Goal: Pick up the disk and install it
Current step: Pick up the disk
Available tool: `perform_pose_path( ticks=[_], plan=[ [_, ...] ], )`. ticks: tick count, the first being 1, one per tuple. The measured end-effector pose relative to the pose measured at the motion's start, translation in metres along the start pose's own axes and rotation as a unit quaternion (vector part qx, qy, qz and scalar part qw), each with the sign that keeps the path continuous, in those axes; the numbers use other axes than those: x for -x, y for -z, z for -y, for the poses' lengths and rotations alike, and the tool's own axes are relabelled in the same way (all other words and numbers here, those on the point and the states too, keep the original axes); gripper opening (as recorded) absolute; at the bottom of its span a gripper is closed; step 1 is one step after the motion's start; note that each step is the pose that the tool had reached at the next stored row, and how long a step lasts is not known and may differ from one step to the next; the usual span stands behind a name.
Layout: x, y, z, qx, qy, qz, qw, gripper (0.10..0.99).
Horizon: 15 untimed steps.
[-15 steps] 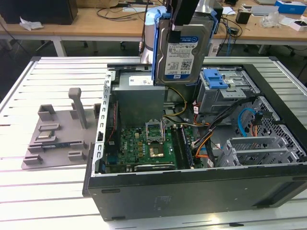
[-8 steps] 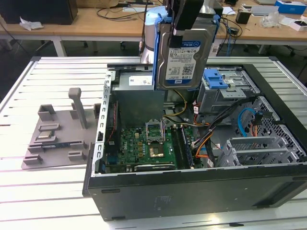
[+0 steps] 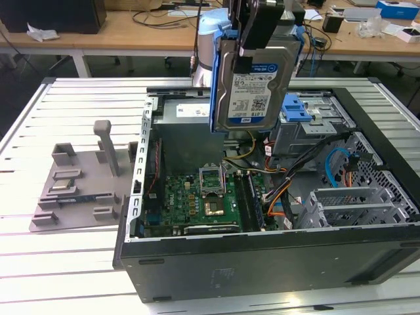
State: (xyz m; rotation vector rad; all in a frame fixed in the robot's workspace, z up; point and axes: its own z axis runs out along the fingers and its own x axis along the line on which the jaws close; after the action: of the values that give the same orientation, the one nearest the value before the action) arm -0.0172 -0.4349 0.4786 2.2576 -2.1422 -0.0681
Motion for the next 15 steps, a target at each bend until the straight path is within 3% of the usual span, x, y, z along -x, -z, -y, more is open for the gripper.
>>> perform_pose_path(
  ticks=[12, 15],
  plan=[
    [-0.0271, -0.0009, -0.0014, 0.0000, 0.000, 0.0000, 1.0000, 0.369],
    [-0.0372, -0.0011, -0.0019, 0.0000, 0.000, 0.0000, 1.0000, 0.369]
  ],
)
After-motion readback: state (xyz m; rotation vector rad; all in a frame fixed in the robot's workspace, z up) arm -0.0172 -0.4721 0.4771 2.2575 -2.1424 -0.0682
